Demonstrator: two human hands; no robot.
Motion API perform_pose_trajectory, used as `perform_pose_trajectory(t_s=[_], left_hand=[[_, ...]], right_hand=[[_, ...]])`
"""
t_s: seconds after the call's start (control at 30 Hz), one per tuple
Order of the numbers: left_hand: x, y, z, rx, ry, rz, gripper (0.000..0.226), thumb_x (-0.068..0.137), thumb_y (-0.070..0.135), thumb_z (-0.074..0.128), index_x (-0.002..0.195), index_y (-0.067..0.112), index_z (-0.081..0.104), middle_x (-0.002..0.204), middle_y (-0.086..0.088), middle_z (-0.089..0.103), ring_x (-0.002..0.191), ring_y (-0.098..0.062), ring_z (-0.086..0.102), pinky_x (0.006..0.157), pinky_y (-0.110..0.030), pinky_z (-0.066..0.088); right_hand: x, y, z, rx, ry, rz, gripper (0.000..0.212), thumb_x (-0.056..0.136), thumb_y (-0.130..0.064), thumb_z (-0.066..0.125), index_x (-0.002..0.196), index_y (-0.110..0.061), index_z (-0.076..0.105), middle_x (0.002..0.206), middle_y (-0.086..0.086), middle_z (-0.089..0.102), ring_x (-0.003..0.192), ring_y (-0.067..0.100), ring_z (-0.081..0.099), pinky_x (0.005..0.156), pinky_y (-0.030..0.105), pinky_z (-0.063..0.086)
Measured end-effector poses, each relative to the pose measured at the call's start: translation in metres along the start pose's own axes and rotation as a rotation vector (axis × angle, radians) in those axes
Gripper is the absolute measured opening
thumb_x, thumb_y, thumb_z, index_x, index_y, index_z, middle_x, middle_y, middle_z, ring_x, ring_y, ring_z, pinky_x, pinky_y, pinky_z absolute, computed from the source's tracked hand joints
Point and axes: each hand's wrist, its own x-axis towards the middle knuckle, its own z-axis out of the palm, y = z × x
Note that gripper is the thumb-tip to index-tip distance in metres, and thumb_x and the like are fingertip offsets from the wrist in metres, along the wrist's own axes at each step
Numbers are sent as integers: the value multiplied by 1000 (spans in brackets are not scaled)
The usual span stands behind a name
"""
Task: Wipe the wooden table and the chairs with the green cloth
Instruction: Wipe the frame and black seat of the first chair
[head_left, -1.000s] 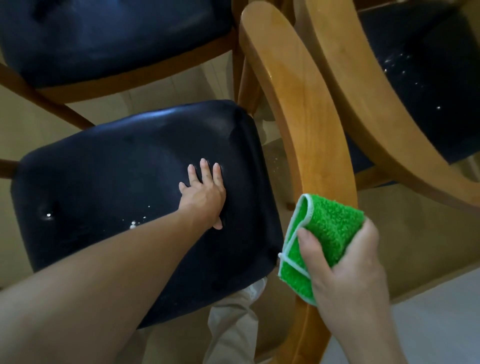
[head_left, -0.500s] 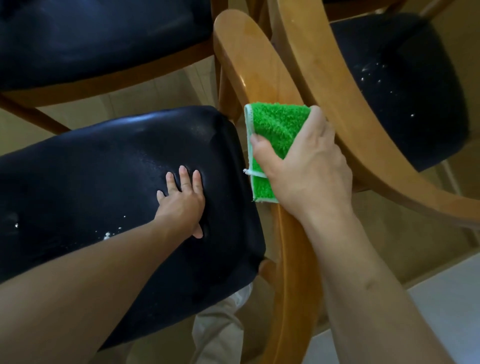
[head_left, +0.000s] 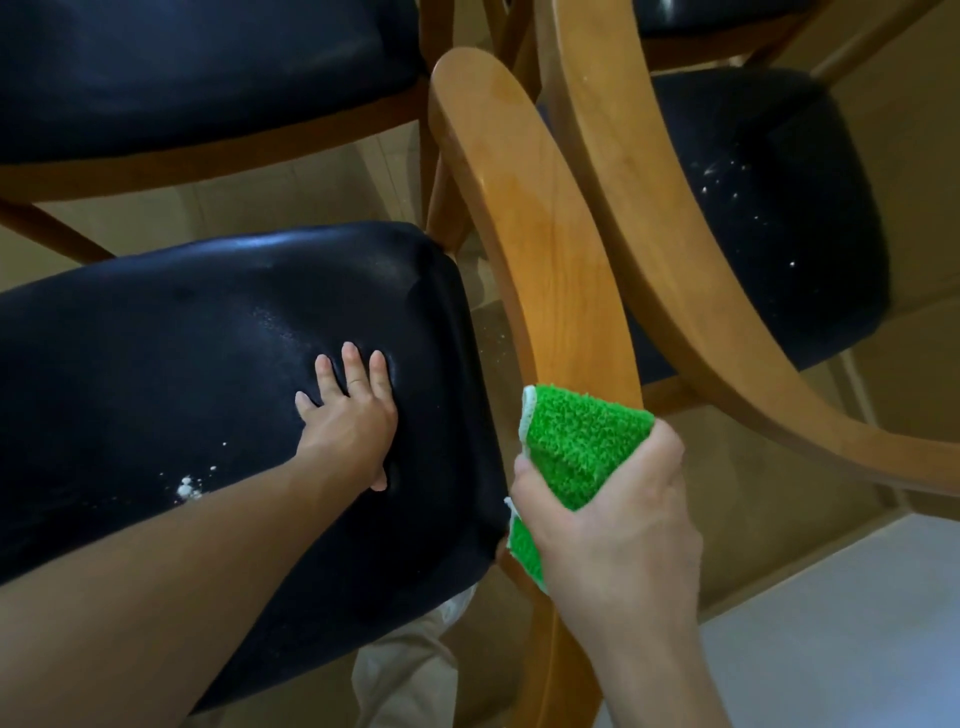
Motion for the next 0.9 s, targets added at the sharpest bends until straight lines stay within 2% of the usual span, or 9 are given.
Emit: perform_pose_trajectory(t_s=[0.07, 0.1, 0.23, 0.4, 0.5, 0.7, 0.83, 0.9], left_hand=[[1, 0, 1, -10, -7, -4, 139, 69, 46, 81, 143, -1, -27, 152, -32, -22, 140, -55, -5, 110, -62, 24], [1, 0, 1, -15, -10, -6, 140, 68, 46, 81, 142, 0, -28, 152, -32, -23, 140, -55, -6, 110, -62, 23], [0, -4, 3, -33, 4, 15, 139, 69, 45, 81, 142, 1, -29, 151, -30, -25, 141, -53, -7, 111, -61, 22], [-4, -10, 4, -70, 15, 46, 139, 70, 47, 80, 143, 5, -30, 153, -24, -28, 143, -48, -10, 112, -61, 23], [-7, -15, 4, -76, 17, 65, 138, 70, 50, 79, 143, 7, -30, 154, -21, -28, 144, -46, -10, 111, -60, 26], [-16, -25, 10, -108, -13, 82, 133, 75, 44, 77, 144, 10, -31, 153, -16, -32, 143, -46, -14, 110, -60, 28], [-14, -19, 18, -58, -3, 50, 134, 74, 45, 77, 141, 6, -33, 153, -21, -30, 142, -50, -12, 108, -63, 29], [-12, -15, 19, -29, -2, 38, 136, 73, 45, 78, 136, 4, -35, 152, -25, -28, 141, -53, -9, 105, -64, 30]], right_hand=[[10, -9, -2, -58, 2, 1, 68, 70, -60, 68, 108, -28, 21, 104, -4, 45, 78, 14, 44, 62, 29, 33], [15, -13, -2, -84, 6, -19, 68, 69, -61, 67, 106, -28, 20, 103, -4, 46, 79, 16, 46, 64, 30, 34], [42, -37, -5, -116, 56, -152, 73, 68, -63, 66, 116, -22, 30, 105, -2, 47, 87, 18, 53, 68, 33, 42], [74, -67, -4, -196, 133, -178, 74, 71, -61, 69, 119, -15, 36, 101, 0, 46, 81, 21, 45, 66, 33, 33], [70, -65, -1, -183, 160, -175, 73, 71, -61, 69, 118, -15, 37, 99, 1, 48, 81, 23, 47, 66, 33, 33], [57, -57, 1, -161, 143, -169, 70, 70, -66, 66, 112, -20, 34, 102, 0, 52, 85, 24, 54, 69, 33, 37], [55, -58, 1, -192, 87, -192, 70, 72, -71, 62, 109, -21, 29, 102, -1, 48, 83, 20, 47, 66, 32, 34], [62, -66, 0, -203, 85, -220, 72, 73, -68, 63, 115, -18, 32, 105, -1, 44, 86, 20, 45, 68, 33, 34]])
